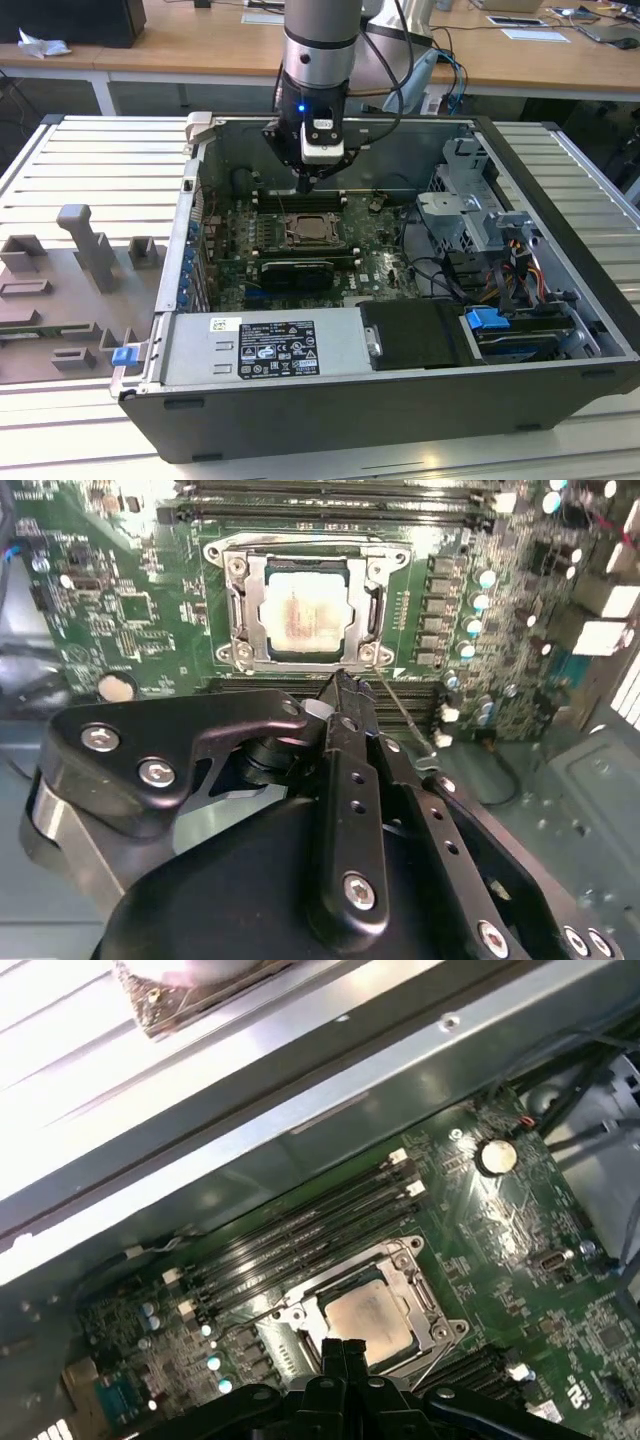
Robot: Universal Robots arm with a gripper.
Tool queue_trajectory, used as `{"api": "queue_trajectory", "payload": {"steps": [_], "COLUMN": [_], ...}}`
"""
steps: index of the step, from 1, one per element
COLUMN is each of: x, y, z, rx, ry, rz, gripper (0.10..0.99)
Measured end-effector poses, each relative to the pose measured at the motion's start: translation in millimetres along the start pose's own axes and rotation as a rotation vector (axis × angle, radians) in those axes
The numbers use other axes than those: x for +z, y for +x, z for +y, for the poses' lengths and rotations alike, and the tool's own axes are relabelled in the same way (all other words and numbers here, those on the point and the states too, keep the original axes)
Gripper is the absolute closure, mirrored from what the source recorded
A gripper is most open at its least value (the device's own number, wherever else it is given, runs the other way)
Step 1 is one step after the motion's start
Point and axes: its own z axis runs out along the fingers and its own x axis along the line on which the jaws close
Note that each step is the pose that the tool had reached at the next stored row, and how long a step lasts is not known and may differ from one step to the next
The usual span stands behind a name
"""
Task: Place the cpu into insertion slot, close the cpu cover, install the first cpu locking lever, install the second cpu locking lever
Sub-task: 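Install the first cpu locking lever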
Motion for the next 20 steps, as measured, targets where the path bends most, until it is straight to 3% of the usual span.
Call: {"api": "queue_trajectory", "payload": {"steps": [1,5,7,11,19,20], "x": [0.1,0.5,0.8,2.4,4.3,4.7], "y": [0.0,0.0,-0.1,-0.1,-0.3,-0.3], "z": [0.0,-0.1,0.0,-0.1,-0.3,-0.3], "rx": [-0.014,-0.047,-0.069,-0.189,-0.332,-0.379], "ry": [0.003,0.008,0.006,0.010,0.015,0.016], "rz": [-0.0003,-0.0309,-0.0379,-0.0317,-0.0226,-0.0195], "gripper": [0.980,0.980,0.980,0.980,0.980,0.980]}}
